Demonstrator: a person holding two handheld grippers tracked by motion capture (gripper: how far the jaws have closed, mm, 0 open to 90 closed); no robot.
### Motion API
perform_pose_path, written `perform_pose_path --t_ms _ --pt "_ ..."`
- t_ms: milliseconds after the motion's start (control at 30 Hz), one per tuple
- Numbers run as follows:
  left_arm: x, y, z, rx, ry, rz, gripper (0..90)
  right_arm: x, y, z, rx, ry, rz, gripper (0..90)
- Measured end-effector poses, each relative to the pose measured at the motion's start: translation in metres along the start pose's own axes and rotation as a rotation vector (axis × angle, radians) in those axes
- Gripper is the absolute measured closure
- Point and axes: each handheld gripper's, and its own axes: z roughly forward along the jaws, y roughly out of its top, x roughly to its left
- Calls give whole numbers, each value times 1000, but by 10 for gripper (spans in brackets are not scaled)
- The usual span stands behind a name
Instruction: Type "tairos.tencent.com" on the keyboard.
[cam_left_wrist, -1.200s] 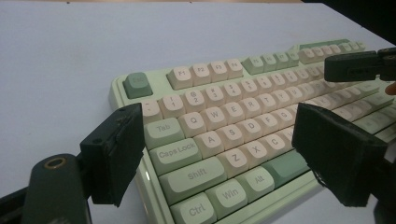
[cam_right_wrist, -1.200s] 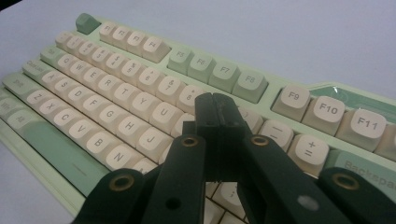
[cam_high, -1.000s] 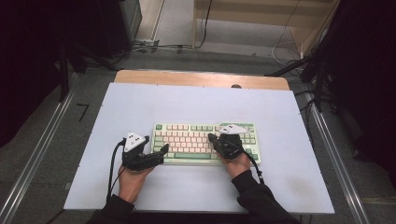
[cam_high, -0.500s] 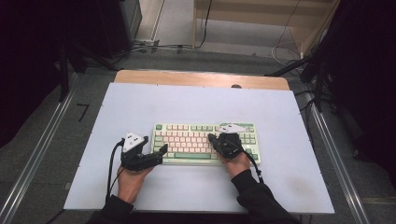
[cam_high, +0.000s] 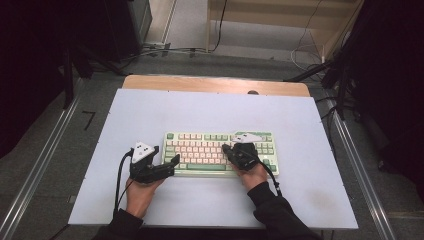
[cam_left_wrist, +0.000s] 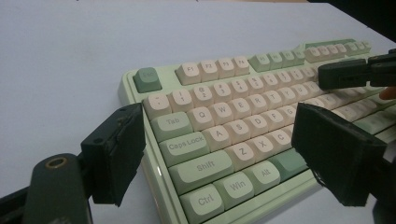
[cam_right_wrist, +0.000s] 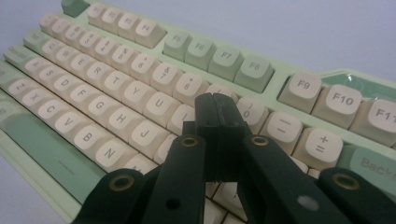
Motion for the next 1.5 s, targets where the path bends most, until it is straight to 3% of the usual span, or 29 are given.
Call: perform_pose_path --t_ms 133,333,433,533,667,800,933,1133,1167,1200,1267,1300,1333,1500 --pt "0 0 0 1 1 -1 180 1 1 -1 5 0 7 877" --pt "1 1 0 -2 -1 -4 184 2 3 -9 -50 7 6 875" --pt "0 1 0 -1 -3 2 189 1 4 -12 -76 24 16 686" --pt "0 1 1 -1 -3 1 189 0 5 -14 -96 31 28 442" --pt "-1 2 1 -6 -8 11 215 -4 5 -15 -96 39 52 254" --pt "-2 2 2 -14 -23 22 271 -4 5 -16 -101 31 48 240" --pt "-2 2 5 -15 -59 33 412 -5 2 -19 -96 20 50 240" --pt "-4 4 11 0 -102 48 548 -8 -1 -22 -91 8 63 243" --pt "-4 4 12 1 -103 53 584 -9 -2 -23 -91 4 68 244" --pt "-5 5 15 1 -109 54 688 -11 -5 -26 -92 -2 71 247" --pt "-5 6 18 13 -115 58 786 -13 -6 -29 -97 -9 77 252" --pt "-6 7 20 24 -117 69 786 -13 -6 -29 -97 -9 77 252" --pt "-7 7 22 33 -119 77 860 -16 -8 -32 -100 -17 86 253" --pt "-10 9 32 70 -130 92 900 -20 -13 -37 -106 -32 105 262"
